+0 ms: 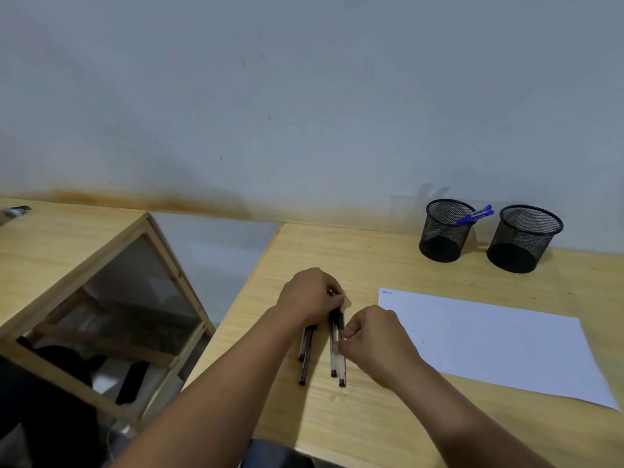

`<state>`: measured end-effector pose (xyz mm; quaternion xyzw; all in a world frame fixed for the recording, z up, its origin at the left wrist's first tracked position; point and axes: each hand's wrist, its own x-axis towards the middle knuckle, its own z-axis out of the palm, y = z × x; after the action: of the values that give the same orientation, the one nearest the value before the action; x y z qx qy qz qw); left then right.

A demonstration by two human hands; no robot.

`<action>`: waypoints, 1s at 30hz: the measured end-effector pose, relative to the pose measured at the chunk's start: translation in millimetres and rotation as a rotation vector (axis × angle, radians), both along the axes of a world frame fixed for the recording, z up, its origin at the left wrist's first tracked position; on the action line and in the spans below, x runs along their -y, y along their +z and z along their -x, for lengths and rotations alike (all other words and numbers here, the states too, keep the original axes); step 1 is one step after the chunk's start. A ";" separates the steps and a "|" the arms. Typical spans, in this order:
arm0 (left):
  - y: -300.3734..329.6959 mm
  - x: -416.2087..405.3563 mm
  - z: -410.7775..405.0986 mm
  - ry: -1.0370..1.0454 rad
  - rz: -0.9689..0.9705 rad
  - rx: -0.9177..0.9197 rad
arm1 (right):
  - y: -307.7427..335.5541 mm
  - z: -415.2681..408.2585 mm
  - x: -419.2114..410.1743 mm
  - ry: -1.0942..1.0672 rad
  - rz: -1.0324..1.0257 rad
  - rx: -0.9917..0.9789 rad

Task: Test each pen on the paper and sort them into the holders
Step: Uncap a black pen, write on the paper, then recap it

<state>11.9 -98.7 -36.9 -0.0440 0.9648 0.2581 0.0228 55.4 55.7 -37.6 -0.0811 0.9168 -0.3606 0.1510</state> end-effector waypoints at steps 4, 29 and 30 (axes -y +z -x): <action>2.8 5.0 -2.2 -0.081 -0.019 -0.015 | 2.3 1.3 -1.8 -0.004 0.008 0.023; 41.0 -40.8 -45.1 -0.250 -0.631 -0.089 | 46.2 -10.6 -116.6 0.071 0.220 -0.121; 40.1 -45.7 -45.8 -0.244 -0.635 -0.093 | 47.0 -10.3 -118.8 0.080 0.194 -0.172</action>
<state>57.7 -53.0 3.2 0.0930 0.8344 0.5428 0.0220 65.7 174.5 9.5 -0.1622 0.8833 -0.4329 0.0775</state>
